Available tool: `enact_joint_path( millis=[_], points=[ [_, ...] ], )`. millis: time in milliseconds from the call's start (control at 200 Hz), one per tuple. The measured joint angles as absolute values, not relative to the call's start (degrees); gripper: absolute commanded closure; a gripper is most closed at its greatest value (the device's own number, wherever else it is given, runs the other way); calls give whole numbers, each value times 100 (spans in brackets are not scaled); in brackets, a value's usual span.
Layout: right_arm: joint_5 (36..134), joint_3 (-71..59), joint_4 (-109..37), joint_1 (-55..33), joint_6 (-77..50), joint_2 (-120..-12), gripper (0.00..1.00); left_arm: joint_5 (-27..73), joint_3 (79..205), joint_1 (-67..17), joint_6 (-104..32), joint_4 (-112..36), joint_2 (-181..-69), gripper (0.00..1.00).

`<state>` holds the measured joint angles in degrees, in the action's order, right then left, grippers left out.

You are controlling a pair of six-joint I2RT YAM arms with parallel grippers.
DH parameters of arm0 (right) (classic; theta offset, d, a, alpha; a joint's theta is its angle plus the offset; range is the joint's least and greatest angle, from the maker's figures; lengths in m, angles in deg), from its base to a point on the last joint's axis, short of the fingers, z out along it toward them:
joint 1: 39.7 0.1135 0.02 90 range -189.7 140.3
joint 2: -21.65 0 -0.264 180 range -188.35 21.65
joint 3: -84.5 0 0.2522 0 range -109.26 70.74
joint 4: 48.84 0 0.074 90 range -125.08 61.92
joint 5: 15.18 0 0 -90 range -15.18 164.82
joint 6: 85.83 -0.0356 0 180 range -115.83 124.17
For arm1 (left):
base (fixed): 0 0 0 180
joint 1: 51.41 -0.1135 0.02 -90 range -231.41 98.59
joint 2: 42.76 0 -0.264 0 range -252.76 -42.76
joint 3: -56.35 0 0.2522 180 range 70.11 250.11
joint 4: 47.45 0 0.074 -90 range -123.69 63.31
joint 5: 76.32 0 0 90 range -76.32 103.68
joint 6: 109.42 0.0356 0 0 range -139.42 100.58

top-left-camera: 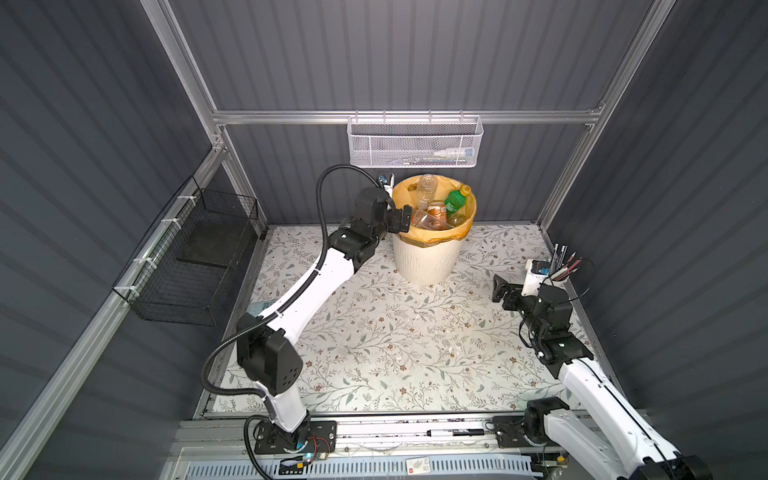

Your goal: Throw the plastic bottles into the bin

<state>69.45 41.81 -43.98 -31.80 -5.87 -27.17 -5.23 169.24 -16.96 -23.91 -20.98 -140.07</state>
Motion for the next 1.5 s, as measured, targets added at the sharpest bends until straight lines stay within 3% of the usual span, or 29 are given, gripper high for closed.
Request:
enact_joint_path(
  millis=[425, 835, 1041, 1261, 1501],
  points=[
    [6528, 4699, -5439, -3252, 93, -3268, 1, -1815, 13652, -1796, -2505, -2743, -12668, 0],
    [6584, 5267, -7974, -3716, 425, -5416, 1, -2781, 10935, -2419, -2572, -4076, -11280, 0],
    [6713, 5394, -8993, -4026, 327, -6155, 1, -2792, 9853, -3149, -2813, -4570, -11295, 0],
    [6984, 5346, -9078, -4183, 224, -6194, 1, -2650, 9685, -3619, -2688, -5720, -11997, 0],
    [7107, 5326, -9106, -4218, 163, -6194, 1, -1575, 9350, -4382, -2277, -7600, -13220, 0]
  ],
)
